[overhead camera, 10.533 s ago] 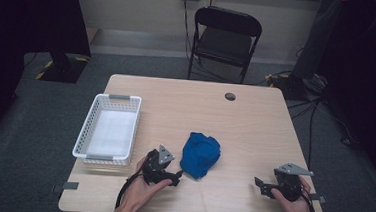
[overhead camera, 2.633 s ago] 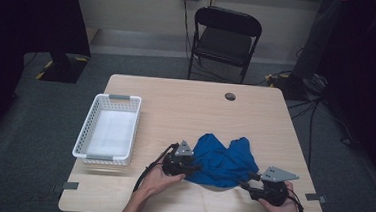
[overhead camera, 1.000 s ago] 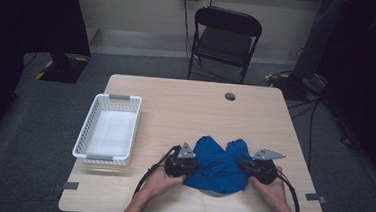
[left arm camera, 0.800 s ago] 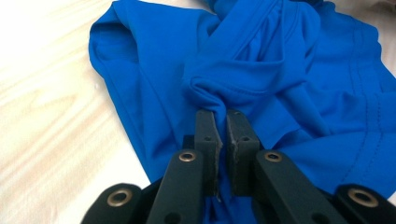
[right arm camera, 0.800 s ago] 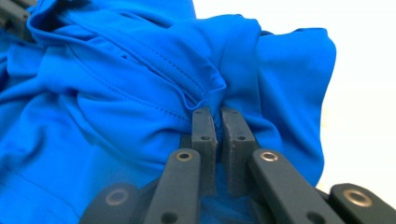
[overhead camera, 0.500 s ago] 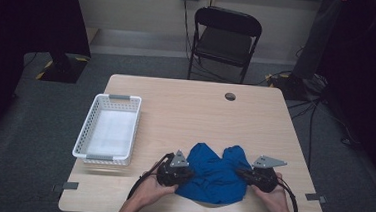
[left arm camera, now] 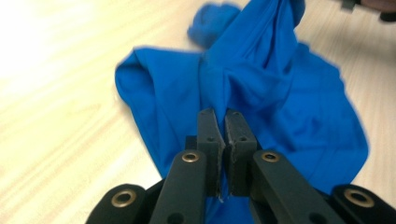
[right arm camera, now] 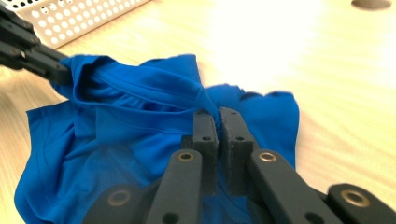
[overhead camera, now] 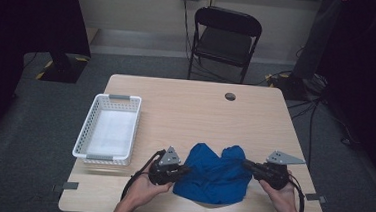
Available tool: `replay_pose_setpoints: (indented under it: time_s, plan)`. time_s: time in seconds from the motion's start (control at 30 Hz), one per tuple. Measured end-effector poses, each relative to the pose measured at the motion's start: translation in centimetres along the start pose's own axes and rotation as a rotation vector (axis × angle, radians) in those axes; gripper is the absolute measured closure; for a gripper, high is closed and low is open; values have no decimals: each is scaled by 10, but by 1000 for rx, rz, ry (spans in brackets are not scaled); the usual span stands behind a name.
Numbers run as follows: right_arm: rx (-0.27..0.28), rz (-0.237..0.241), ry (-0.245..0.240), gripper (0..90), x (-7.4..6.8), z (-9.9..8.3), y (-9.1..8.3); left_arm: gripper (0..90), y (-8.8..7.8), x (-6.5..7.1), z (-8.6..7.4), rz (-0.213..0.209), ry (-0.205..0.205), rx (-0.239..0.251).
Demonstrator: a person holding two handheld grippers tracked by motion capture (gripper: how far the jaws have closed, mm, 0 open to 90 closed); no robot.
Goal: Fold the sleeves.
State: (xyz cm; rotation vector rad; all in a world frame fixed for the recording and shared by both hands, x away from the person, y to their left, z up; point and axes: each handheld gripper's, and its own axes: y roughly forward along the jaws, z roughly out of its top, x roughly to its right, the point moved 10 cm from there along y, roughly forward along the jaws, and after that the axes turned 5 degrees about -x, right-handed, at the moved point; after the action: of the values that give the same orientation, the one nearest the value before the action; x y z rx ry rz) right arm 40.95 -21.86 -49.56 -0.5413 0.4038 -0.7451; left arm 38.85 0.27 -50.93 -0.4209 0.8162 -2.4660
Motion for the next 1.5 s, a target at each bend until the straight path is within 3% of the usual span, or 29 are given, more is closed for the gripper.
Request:
replay_pose_setpoints:
  time_s: [0.3,0.83,1.0,1.33,1.5]
  plan:
    - [41,7,19,861,3,14,-11,874,-23,-7,21,12,-7,95]
    - [101,1,-26,862,-2,61,-33,875,-54,-16,67,46,34,189]
    - [117,2,-21,861,1,72,-37,875,-61,-16,83,52,50,209]
    - [141,11,-32,862,1,93,-47,875,-73,-22,102,52,45,255]
    - [136,8,-39,862,3,101,-46,875,-76,-32,110,63,36,265]
